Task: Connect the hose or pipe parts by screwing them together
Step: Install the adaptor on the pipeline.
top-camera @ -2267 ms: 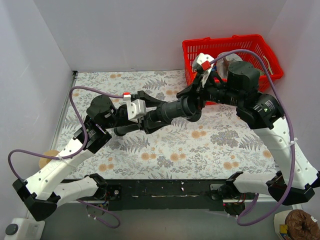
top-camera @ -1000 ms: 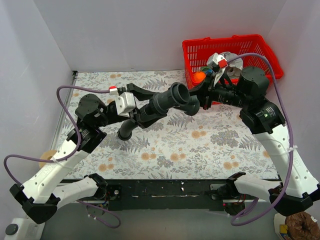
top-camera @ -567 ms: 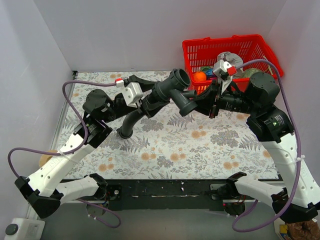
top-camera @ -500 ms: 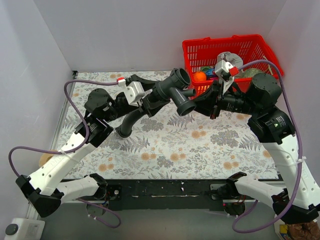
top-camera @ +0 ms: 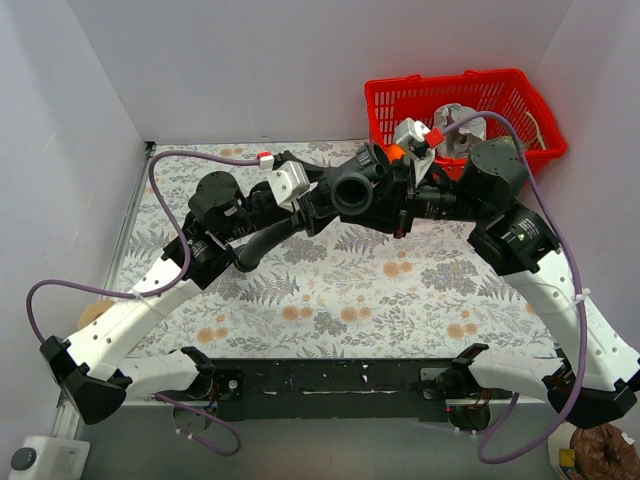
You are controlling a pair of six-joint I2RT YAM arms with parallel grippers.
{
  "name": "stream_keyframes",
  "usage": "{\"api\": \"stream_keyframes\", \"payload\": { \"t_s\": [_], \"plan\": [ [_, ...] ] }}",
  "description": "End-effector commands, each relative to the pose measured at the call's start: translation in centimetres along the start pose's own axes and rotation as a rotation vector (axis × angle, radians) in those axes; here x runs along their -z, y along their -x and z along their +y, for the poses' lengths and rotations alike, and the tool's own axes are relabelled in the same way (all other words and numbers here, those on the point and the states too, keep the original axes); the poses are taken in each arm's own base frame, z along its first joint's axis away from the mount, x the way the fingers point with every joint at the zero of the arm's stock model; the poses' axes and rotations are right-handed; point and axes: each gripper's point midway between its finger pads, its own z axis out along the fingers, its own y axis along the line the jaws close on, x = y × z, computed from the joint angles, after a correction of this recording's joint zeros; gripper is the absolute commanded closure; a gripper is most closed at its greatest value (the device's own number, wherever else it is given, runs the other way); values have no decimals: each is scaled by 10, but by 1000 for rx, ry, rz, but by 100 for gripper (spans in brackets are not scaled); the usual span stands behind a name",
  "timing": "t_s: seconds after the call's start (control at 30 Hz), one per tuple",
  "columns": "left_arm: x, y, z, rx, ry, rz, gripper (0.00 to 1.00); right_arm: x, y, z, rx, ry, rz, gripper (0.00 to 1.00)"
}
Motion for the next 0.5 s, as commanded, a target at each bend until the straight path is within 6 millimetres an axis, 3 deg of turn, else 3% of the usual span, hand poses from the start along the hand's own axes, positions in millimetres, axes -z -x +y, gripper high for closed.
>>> {"api": "stream_keyframes", "payload": {
  "t_s": [0.0,0.1,0.33,0.47],
  "plan": [
    [0,17,-4,-25,-5,-22,100,-5,44,8,104,-19,-127,99],
    [3,3,-11,-15,-32,22,100,-4,59,5,125,-56,-169,99],
    [8,-12,-37,-13,-127,79,100,-9,69,-10,129,-119,-147,99],
    [12,-7,-45,-19,-170,72,100,-13,50,-24,88,-154,-64,99]
  ]
}}
